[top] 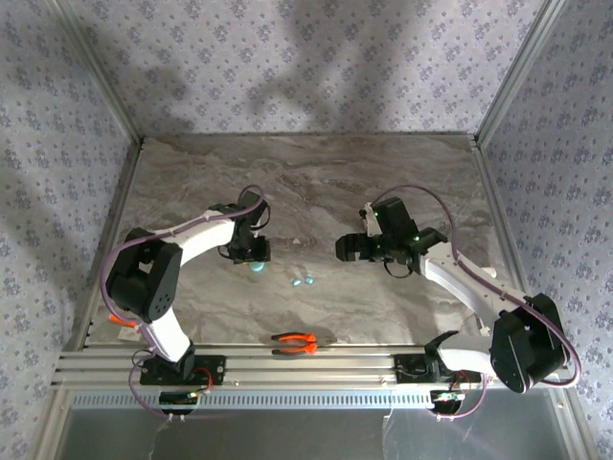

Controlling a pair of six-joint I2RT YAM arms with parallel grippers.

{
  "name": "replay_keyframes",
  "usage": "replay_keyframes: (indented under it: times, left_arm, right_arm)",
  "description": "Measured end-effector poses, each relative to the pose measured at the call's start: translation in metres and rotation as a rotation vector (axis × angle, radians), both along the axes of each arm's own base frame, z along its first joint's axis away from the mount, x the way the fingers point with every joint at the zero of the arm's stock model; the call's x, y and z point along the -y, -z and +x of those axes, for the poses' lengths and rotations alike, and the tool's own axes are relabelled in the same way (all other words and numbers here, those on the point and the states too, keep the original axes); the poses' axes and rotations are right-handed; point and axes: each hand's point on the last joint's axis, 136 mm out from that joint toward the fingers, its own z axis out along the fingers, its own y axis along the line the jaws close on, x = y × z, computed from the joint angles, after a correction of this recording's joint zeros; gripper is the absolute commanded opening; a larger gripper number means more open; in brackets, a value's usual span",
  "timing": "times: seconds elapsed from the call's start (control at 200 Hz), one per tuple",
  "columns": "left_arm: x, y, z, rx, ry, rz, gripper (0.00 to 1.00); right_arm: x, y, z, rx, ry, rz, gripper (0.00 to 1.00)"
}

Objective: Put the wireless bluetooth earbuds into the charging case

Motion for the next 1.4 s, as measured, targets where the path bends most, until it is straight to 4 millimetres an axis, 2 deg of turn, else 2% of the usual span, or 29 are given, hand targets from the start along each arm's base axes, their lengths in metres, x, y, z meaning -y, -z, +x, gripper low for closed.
replay_keyframes:
  times: [0.095,0.325,0.63,0.824,1.009,1.229,1.399]
  left_arm:
    - [0.001,-0.001,0.001,0.001,0.000,0.000,0.38]
    - [0.000,-0.001,-0.002,-0.009,0.001,0.005,0.38]
    - [0.003,-0.007,-0.003,0.002,-0.002,-0.003,0.38]
    - [0.010,-0.021,-0.003,0.045,-0.024,-0.072,0.38]
    - [0.019,-0.020,-0.008,0.044,-0.030,-0.143,0.38]
    - [0.036,-0.021,-0.013,0.040,-0.038,-0.281,0.37]
    - [0.051,-0.036,-0.005,0.066,-0.053,-0.423,0.37]
  right_arm:
    - [0.000,0.000,0.000,-0.003,-0.002,0.005,0.87]
    - [-0.002,0.000,-0.002,-0.010,-0.012,0.015,0.87]
    - [-0.008,0.021,-0.007,-0.103,-0.035,0.017,0.87]
    - [-0.009,0.032,-0.006,-0.154,-0.038,0.024,0.87]
    - [-0.015,0.033,-0.002,-0.156,-0.047,0.047,0.86]
    - [-0.029,0.042,0.012,-0.193,-0.032,0.094,0.83]
    - [-0.040,0.045,0.018,-0.220,-0.017,0.151,0.80]
